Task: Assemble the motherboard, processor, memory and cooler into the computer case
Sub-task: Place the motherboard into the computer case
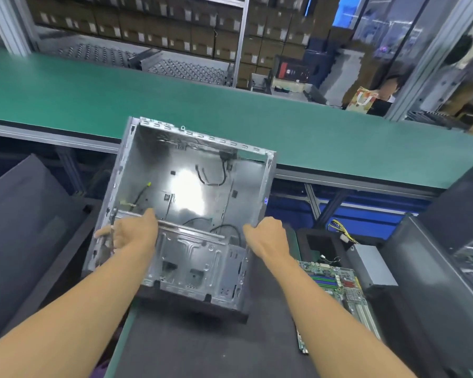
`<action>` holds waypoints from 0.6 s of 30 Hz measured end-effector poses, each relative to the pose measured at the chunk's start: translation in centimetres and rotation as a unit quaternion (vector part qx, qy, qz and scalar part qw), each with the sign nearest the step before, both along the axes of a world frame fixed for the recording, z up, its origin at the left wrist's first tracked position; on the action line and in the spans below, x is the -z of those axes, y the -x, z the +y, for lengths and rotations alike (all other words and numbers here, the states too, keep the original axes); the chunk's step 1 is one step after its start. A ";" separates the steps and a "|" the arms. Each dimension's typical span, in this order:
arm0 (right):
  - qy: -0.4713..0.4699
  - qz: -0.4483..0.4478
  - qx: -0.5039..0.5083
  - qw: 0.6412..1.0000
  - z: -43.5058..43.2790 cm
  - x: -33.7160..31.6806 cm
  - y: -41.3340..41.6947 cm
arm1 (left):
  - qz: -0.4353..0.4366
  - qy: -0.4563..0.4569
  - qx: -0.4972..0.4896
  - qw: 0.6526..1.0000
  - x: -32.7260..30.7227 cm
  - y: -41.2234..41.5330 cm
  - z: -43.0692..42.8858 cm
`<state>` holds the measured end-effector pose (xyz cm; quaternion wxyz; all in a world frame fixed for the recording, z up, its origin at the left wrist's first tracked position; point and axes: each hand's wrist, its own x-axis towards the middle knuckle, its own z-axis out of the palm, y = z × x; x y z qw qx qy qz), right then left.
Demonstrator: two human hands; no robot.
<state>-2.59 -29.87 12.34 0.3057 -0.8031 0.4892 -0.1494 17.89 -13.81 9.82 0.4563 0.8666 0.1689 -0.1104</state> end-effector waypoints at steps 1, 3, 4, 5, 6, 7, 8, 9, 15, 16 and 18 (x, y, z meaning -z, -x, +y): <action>-0.003 0.007 -0.003 1.000 0.3 0.0 0.0 | -0.001 -0.002 -0.010 1.000 -0.1 0.1 0.4; 0.000 0.020 -0.005 1.000 1.1 -0.2 0.0 | 0.004 0.011 -0.031 0.999 -0.3 0.4 1.1; 0.005 0.025 -0.006 1.000 1.4 -0.2 0.0 | 0.008 0.023 -0.041 0.999 -0.3 0.5 1.4; 0.009 0.026 -0.006 1.000 1.7 -0.2 0.0 | 0.013 0.035 -0.050 0.998 -0.3 0.3 1.6; 0.008 0.026 -0.006 1.000 1.9 -0.2 0.1 | 0.016 0.047 -0.057 0.997 -0.3 0.3 1.8; 0.006 0.026 -0.005 1.000 2.1 0.0 0.3 | 0.017 0.059 -0.063 0.996 -0.1 0.3 1.9; 0.004 0.028 -0.004 1.000 2.2 0.2 0.4 | 0.016 0.071 -0.066 0.995 0.1 0.4 1.9; 0.003 0.033 -0.004 0.999 2.3 0.4 0.6 | 0.014 0.078 -0.066 0.995 0.3 0.4 1.9; -0.010 0.074 -0.006 0.997 2.9 1.4 1.4 | -0.003 0.012 -0.064 0.998 1.1 1.0 2.5; -0.015 0.081 -0.006 0.997 3.1 1.6 1.5 | -0.001 0.006 -0.066 0.998 1.1 1.0 2.6; -0.027 0.093 -0.006 0.995 3.4 2.1 1.7 | 0.006 -0.016 -0.066 0.998 1.3 1.1 2.7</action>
